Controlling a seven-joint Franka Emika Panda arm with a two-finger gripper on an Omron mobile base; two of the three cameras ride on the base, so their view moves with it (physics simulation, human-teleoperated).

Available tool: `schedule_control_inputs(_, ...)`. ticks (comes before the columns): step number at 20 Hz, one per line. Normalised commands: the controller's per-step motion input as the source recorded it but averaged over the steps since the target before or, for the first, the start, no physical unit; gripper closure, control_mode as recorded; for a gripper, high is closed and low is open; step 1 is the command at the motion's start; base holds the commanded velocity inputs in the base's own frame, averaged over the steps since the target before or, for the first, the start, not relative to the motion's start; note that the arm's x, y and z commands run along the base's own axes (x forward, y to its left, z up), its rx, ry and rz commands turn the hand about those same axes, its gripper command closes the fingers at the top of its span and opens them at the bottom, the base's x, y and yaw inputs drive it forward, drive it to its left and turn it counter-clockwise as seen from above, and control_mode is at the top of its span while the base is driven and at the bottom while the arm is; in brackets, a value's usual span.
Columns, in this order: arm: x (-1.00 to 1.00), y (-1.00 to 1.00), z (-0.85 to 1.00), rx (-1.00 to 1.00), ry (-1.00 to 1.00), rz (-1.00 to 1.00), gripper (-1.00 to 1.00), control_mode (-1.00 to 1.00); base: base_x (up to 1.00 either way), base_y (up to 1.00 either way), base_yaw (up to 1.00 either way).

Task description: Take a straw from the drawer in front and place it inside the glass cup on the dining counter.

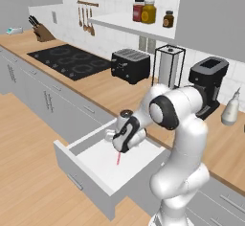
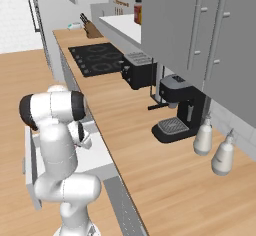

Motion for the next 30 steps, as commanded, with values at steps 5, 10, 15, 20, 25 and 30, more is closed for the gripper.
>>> schedule_control_inputs(5,-0.49,0.00,1.00,0.03,-0.09,0.00,1.00,-1.00,0.00,0.00,0.00)
schedule_control_inputs(10,-0.08,0.00,1.00,0.08,-0.05,0.00,1.00,-1.00,0.00,0.00,0.00)
schedule_control_inputs(15,0.00,0.00,1.00,0.10,0.00,0.00,1.00,-1.00,0.00,0.00,0.00)
schedule_control_inputs(20,0.14,0.00,1.00,0.08,0.00,0.00,1.00,-1.00,0.00,0.00,0.00)
schedule_control_inputs(25,0.09,0.00,1.00,0.03,0.05,0.00,1.00,-1.00,0.00,0.00,0.00)
schedule_control_inputs(30,-0.17,-0.05,1.00,0.00,0.08,0.00,1.00,-1.00,0.00,0.00,0.00)
